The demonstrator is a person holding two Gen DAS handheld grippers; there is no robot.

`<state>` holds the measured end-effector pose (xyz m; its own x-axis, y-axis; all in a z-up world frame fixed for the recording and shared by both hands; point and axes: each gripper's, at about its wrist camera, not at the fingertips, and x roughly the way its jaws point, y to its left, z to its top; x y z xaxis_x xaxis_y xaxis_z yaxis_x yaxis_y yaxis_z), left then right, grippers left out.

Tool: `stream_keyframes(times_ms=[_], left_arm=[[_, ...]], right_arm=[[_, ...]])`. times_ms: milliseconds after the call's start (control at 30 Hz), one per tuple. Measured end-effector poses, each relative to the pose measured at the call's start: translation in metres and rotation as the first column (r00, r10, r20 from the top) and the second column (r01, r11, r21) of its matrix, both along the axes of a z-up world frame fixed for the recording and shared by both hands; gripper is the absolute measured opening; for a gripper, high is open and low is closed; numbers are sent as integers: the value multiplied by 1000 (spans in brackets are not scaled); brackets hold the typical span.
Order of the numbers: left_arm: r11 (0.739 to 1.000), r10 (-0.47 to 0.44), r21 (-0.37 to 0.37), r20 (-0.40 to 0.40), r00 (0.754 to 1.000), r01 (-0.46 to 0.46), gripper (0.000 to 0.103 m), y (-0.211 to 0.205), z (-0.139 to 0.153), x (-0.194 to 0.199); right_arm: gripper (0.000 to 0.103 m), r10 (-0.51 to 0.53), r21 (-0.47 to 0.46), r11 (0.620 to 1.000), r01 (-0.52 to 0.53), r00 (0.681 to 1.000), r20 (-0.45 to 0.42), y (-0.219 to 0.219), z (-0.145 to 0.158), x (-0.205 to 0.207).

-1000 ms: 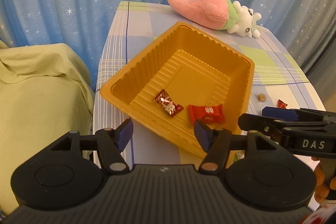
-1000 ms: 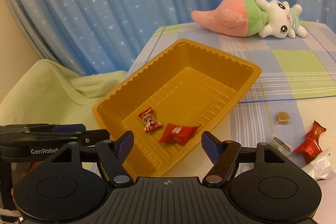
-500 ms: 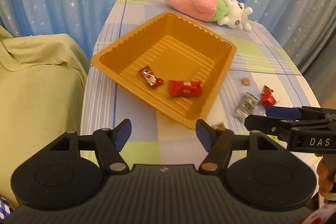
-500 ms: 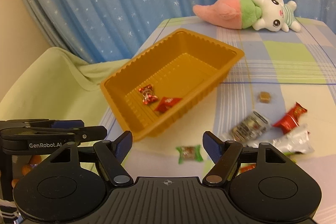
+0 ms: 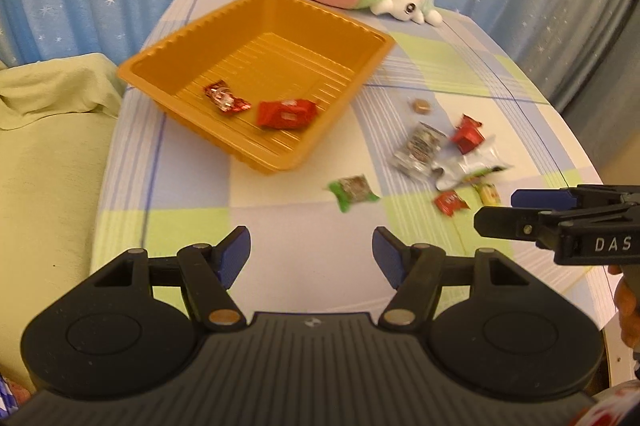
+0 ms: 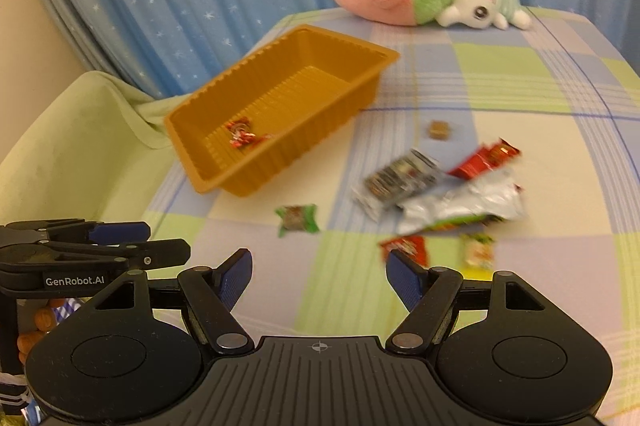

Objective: Organize snacks
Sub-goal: 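Move both open tools back toward the remaining snacks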

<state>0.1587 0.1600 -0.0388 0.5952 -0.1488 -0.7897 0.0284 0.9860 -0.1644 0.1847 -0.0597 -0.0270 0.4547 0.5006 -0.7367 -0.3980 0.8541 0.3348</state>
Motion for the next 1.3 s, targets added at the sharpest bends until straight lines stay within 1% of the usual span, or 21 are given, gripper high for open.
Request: stream_keyframes(times_ms=[200,433,633,667,733,767,1067,1133,1200,1300], left_arm=[[999,-39,19,6,999,39,64,-24,-11,0],[996,-78,47,-1,997,78,64,-47,-26,7],[990,-106,96,21,994,104,63,-61,-38,18],[989,-108,102,23,994,105,62,-63,-39,21],[987,-110,117,26,994,106,57,-66,-43,27],[987,-109,124,26,994,105,56,-66,-45,30],[981,-109,164,28,994,103,56,-74,-59,54],[979,-110,176,16,994,106,56,-76,-63,59],[979,-105,175,3,994,103,56,-77,-67,64],[983,-102,154,-8,995,102,56,-78,-70,69]], right_arm=[[74,-59,-17,998,58,998,-30,-31,-9,-6],[74,-145,-39,989,143,988,-57,-65,-21,-8],[74,-201,-49,979,198,976,-83,-84,-29,-8],[74,-208,-50,978,205,974,-85,-87,-30,-8],[74,-221,-53,975,217,971,-89,-90,-32,-7],[74,-227,-55,973,223,970,-90,-92,-32,-6],[74,-265,-66,964,259,958,-108,-103,-40,3],[74,-273,-68,961,266,956,-112,-105,-42,5],[74,-278,-69,960,271,954,-115,-107,-43,8],[74,-283,-70,959,276,952,-121,-108,-45,11]])
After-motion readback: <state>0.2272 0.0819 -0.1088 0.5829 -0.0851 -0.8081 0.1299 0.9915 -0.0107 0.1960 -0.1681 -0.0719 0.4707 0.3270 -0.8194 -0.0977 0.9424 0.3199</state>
